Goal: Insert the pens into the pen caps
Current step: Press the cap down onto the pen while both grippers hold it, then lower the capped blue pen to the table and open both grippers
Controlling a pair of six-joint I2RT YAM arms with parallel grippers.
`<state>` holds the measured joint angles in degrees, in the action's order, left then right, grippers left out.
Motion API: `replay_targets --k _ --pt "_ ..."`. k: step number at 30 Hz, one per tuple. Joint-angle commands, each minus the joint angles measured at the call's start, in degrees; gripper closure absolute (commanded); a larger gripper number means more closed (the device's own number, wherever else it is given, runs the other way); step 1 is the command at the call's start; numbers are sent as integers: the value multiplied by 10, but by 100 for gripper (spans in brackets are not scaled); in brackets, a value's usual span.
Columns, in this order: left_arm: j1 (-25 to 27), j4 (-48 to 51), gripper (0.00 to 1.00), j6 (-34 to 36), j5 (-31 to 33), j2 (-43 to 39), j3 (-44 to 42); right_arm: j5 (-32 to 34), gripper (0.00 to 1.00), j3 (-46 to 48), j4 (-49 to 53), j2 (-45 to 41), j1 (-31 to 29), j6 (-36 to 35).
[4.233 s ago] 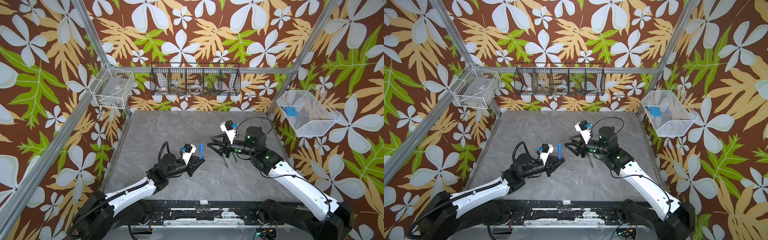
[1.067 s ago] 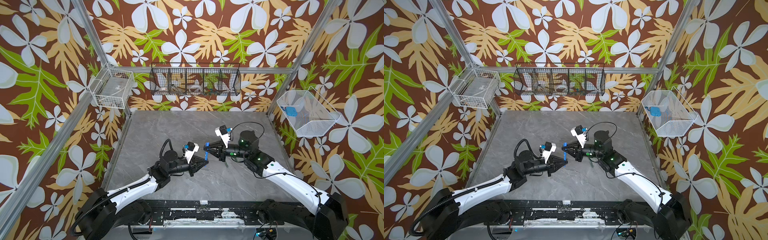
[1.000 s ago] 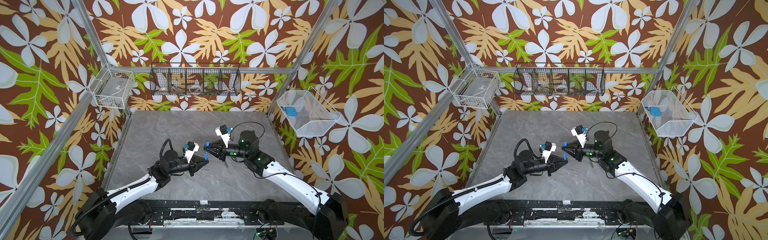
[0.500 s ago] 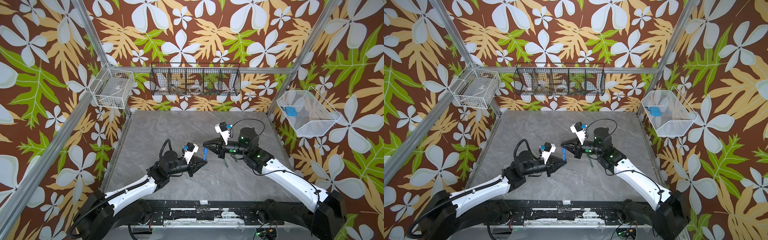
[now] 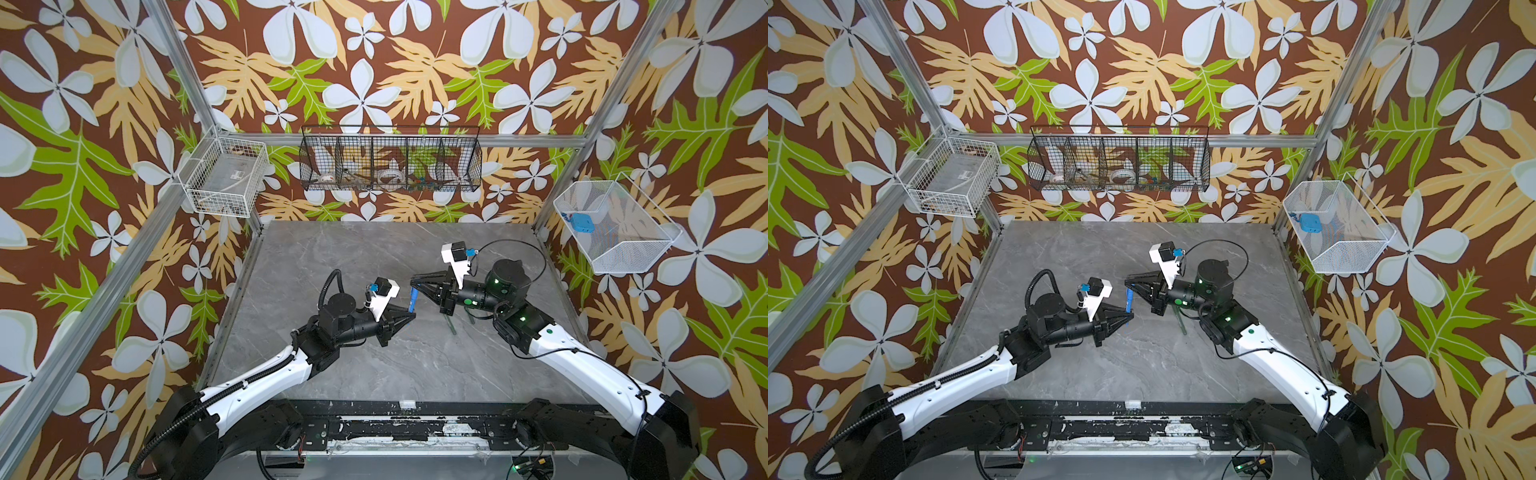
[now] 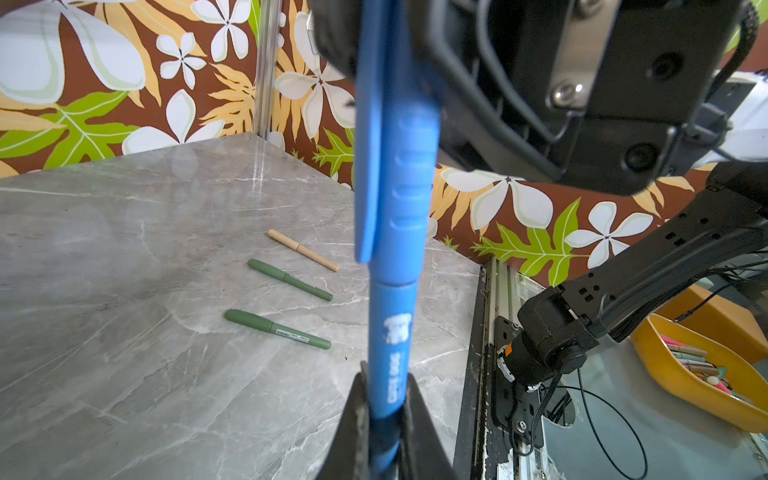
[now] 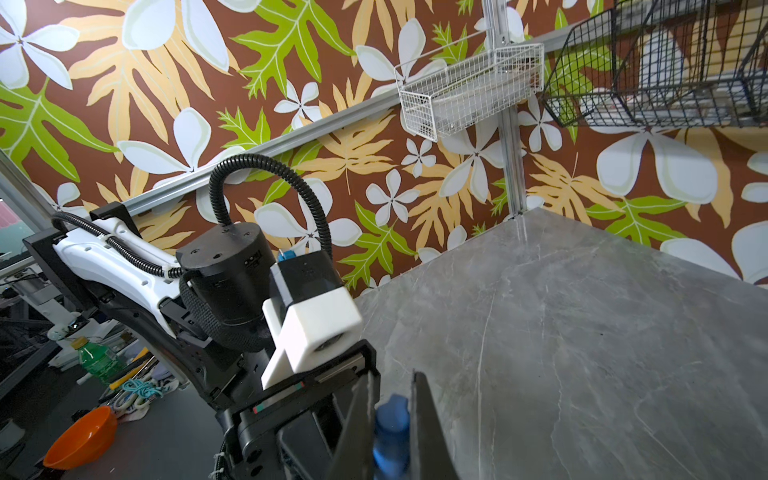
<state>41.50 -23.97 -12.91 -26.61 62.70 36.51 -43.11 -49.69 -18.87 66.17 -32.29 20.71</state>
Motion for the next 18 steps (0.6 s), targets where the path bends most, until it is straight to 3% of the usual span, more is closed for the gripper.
replay_targets --k 1,2,3,6,8,11,14,15,16,18 --pt "-8 -213 100 -1 12 -4 39 -5 100 8 154 8 4 -2" --pt "-8 -195 100 -1 0 1 49 17 100 -4 179 10 13 -3" --pt "-8 -171 92 -4 -4 6 55 47 100 -27 221 16 22 -13" --pt "-7 -122 54 -13 10 -2 20 124 100 -99 331 44 58 -49" --pt "-8 -105 41 -18 45 -33 -27 141 100 -125 362 66 83 -51" --pt "-8 -42 30 -13 109 -92 -72 164 100 -151 397 116 93 -57" --pt "-9 39 21 -20 216 -139 -83 136 100 -152 403 174 93 -50" --pt "-12 61 15 -23 251 -151 -86 123 100 -149 401 194 93 -48" --pt "-16 74 0 -29 278 -160 -90 116 100 -146 398 209 92 -44" --pt "-35 94 0 -46 326 -174 -102 105 100 -135 384 239 92 -36"
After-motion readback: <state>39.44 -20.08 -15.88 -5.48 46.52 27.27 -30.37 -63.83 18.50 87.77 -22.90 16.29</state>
